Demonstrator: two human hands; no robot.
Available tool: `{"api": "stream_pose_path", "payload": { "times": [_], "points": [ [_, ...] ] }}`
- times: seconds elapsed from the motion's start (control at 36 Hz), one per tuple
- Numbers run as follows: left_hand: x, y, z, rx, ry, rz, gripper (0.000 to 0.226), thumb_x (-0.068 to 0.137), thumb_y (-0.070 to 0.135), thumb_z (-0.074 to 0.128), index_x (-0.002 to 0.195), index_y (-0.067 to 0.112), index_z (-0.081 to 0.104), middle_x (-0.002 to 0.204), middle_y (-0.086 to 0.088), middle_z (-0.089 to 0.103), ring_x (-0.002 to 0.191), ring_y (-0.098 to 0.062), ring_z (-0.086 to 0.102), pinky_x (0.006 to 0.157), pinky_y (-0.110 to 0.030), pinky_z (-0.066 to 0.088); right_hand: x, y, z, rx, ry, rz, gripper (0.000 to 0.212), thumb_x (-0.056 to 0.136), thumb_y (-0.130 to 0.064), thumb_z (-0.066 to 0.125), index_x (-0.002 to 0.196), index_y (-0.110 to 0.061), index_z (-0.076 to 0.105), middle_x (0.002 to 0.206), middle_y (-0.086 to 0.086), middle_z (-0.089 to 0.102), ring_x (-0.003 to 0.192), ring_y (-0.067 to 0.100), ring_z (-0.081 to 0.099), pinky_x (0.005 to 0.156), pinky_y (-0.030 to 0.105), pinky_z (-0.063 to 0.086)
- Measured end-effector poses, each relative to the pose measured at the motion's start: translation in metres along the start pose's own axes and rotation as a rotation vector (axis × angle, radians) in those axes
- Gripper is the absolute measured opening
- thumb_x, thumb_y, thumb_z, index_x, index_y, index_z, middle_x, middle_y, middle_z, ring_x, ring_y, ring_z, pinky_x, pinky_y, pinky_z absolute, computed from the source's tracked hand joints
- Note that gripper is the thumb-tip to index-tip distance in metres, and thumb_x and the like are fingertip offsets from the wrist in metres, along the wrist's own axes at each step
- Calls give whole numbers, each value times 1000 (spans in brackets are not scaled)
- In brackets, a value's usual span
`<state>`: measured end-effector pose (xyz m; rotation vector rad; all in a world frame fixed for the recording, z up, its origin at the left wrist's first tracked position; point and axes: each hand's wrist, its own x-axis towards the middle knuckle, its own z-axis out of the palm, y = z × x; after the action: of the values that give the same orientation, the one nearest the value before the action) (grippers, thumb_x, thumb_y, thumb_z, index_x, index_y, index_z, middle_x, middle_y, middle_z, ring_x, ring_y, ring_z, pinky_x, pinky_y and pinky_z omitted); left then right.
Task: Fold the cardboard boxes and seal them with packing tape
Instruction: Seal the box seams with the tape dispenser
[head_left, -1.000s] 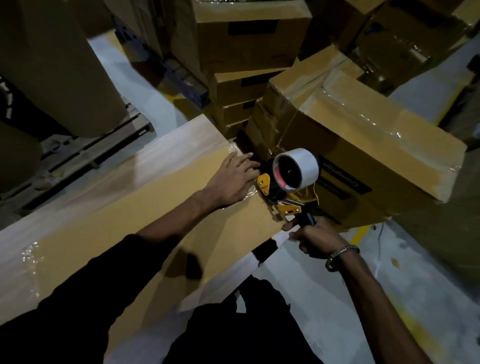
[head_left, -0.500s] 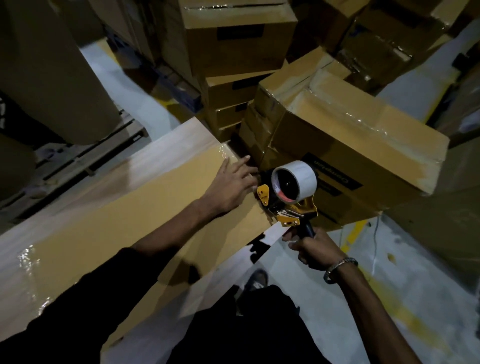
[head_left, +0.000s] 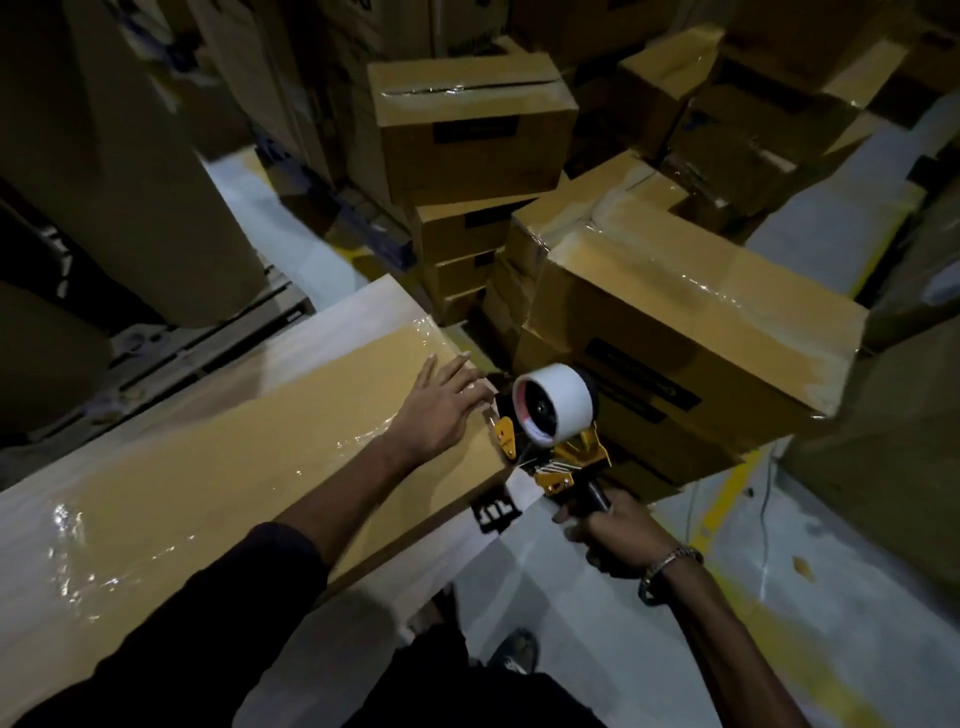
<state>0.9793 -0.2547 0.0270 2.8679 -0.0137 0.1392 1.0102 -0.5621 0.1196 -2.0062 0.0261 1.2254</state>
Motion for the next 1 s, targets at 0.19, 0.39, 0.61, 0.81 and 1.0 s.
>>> {"api": "stream_pose_path", "payload": {
  "times": [0.19,0.39,0.61,0.81,1.0],
  "points": [
    [-14,35,0,-136,-18,-33,39,106,24,47,144,28,56,159,2,45,159,-27,16,125,-69,7,1,9,5,-4,15,-44,16,87,1,59,94,-6,71,59,5,48,41,16,42,48,27,34],
    [-15,44,6,-51,-22,-82,45,110,36,32,153,26,45,162,2,43,159,-25,19,127,-63,4,-7,21,8,-10,32,-87,13,90,-2,62,97,-9,71,57,1,51,40,12,45,42,22,34],
    [-17,48,13,-33,10,-92,28,112,36,33,128,37,56,159,6,46,158,-23,21,127,-64,7,-17,60,-1,60,-2,-79,11,93,3,60,101,-2,67,50,-3,45,40,17,37,45,24,31],
    [-20,53,10,-40,2,-121,38,113,46,26,129,32,57,159,4,46,159,-22,20,127,-63,5,-19,68,8,107,16,-114,10,89,3,62,97,-2,65,50,-1,45,39,17,39,47,26,32],
    [-19,51,11,-37,-3,-125,45,108,59,30,129,31,57,159,2,45,158,-21,20,126,-63,5,-6,62,20,177,17,-25,16,88,7,54,85,-1,66,52,3,46,40,19,39,46,27,32]
  ]
}}
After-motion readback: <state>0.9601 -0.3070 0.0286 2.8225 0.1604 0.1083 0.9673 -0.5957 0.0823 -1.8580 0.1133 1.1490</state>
